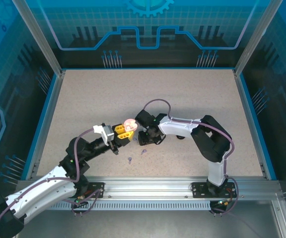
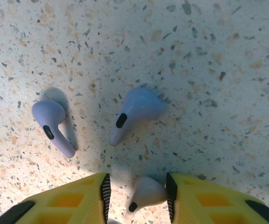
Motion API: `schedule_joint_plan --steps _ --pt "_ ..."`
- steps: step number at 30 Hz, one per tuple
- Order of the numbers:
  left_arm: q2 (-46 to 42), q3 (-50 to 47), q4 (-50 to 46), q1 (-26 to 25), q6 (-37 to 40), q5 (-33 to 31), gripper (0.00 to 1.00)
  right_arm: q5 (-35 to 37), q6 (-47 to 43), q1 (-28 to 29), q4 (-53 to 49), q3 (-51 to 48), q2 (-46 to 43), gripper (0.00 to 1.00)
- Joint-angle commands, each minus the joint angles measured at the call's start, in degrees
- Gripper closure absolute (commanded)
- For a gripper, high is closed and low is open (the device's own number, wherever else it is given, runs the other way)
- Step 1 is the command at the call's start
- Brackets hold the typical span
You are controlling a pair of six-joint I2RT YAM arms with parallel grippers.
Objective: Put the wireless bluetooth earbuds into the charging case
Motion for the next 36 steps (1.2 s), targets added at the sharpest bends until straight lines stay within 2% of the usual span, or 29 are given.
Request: schedule_joint_plan --steps 1,9,23,31,36 --pt "-0.82 -0.43 0.48 -0.38 0.9 -1.16 1.0 0.67 -0.75 1.8 -2.33 2.01 2.47 0.62" --pt "-1.17 -0.63 0.21 -0.39 1.16 -1.28 1.0 0.96 -0.94 2.36 -3.62 2.87 3.7 0.67" --pt "-1.13 -0.86 -0.09 -0.37 1.08 -1.46 1.0 1.1 -1.18 2.36 -3.16 2.1 0.21 0.74" --pt "-0.3 -1.44 0.13 -0.37 0.4 -1.64 1.0 2.04 -1.61 1.69 0.15 -1.52 -5.49 0.74" --pt "1.4 -1.92 1.47 -0.37 -0.41 -1.75 1.0 4.67 -2.08 0.32 0.67 -4.89 -13.33 0.74"
